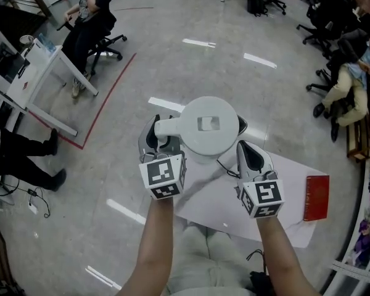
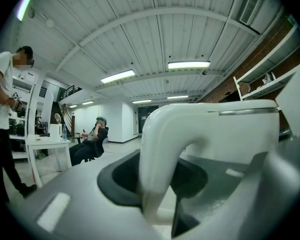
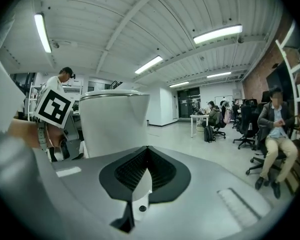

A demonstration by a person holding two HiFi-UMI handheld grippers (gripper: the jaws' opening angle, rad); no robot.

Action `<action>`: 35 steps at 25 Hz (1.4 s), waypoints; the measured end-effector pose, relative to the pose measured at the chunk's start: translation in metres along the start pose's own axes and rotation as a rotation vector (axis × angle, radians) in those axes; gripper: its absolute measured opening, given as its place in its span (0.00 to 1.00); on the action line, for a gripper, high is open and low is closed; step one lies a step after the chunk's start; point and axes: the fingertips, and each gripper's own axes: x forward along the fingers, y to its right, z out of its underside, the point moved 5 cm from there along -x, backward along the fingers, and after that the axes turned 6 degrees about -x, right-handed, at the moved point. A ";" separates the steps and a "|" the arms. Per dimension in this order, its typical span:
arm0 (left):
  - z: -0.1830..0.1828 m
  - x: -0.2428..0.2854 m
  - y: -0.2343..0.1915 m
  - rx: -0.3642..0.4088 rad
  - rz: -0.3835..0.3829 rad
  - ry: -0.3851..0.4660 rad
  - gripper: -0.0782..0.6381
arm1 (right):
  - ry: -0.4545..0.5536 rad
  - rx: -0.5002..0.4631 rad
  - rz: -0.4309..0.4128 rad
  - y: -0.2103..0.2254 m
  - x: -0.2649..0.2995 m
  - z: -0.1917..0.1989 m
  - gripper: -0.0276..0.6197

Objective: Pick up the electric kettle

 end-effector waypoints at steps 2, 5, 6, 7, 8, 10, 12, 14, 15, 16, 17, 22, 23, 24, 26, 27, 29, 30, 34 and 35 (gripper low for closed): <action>-0.012 -0.009 0.001 -0.015 -0.014 0.002 0.28 | 0.001 -0.019 0.005 0.001 -0.012 -0.011 0.08; -0.031 -0.025 0.002 -0.041 -0.037 -0.002 0.29 | 0.001 -0.029 -0.013 0.002 -0.032 -0.025 0.08; -0.038 -0.029 0.003 -0.046 -0.043 -0.005 0.29 | 0.004 -0.039 -0.019 0.002 -0.039 -0.030 0.08; -0.046 -0.033 0.004 -0.045 -0.049 -0.004 0.29 | 0.007 -0.052 -0.023 0.002 -0.045 -0.036 0.08; -0.056 -0.037 0.005 -0.037 -0.052 0.002 0.29 | 0.011 -0.064 -0.028 0.001 -0.051 -0.043 0.08; -0.077 -0.043 0.009 -0.007 -0.050 0.021 0.29 | 0.027 -0.079 -0.044 0.001 -0.061 -0.061 0.08; -0.097 -0.050 0.015 0.022 -0.046 0.035 0.29 | 0.043 -0.078 -0.060 -0.001 -0.072 -0.079 0.08; -0.113 -0.059 0.020 0.038 -0.054 0.037 0.29 | 0.033 -0.064 -0.058 -0.002 -0.082 -0.095 0.08; -0.120 -0.063 0.022 0.041 -0.062 0.038 0.29 | 0.023 -0.053 -0.051 -0.002 -0.086 -0.102 0.08; -0.127 -0.067 0.022 0.042 -0.070 0.039 0.29 | 0.017 -0.041 -0.044 -0.002 -0.089 -0.109 0.08; -0.133 -0.071 0.022 0.041 -0.078 0.041 0.29 | 0.019 -0.032 -0.040 -0.004 -0.092 -0.117 0.08; -0.162 -0.085 0.015 0.000 -0.099 0.058 0.29 | 0.059 -0.045 -0.048 -0.013 -0.104 -0.152 0.08; -0.167 -0.088 0.014 -0.014 -0.101 0.063 0.29 | 0.070 -0.045 -0.052 -0.014 -0.106 -0.159 0.08; -0.172 -0.091 0.014 -0.027 -0.101 0.067 0.29 | 0.079 -0.047 -0.055 -0.014 -0.109 -0.164 0.08; -0.180 -0.097 0.016 -0.044 -0.096 0.073 0.29 | 0.089 -0.056 -0.052 -0.013 -0.115 -0.170 0.08; -0.183 -0.099 0.016 -0.047 -0.092 0.076 0.29 | 0.094 -0.059 -0.050 -0.013 -0.116 -0.173 0.08; -0.189 -0.102 0.016 -0.046 -0.085 0.077 0.29 | 0.105 -0.054 -0.048 -0.014 -0.116 -0.177 0.08; -0.191 -0.104 0.016 -0.042 -0.083 0.078 0.29 | 0.109 -0.051 -0.047 -0.015 -0.116 -0.178 0.08; -0.194 -0.110 0.019 -0.030 -0.072 0.078 0.29 | 0.112 -0.066 -0.042 -0.019 -0.118 -0.177 0.08; -0.195 -0.110 0.021 -0.034 -0.069 0.081 0.30 | 0.113 -0.069 -0.040 -0.019 -0.118 -0.177 0.08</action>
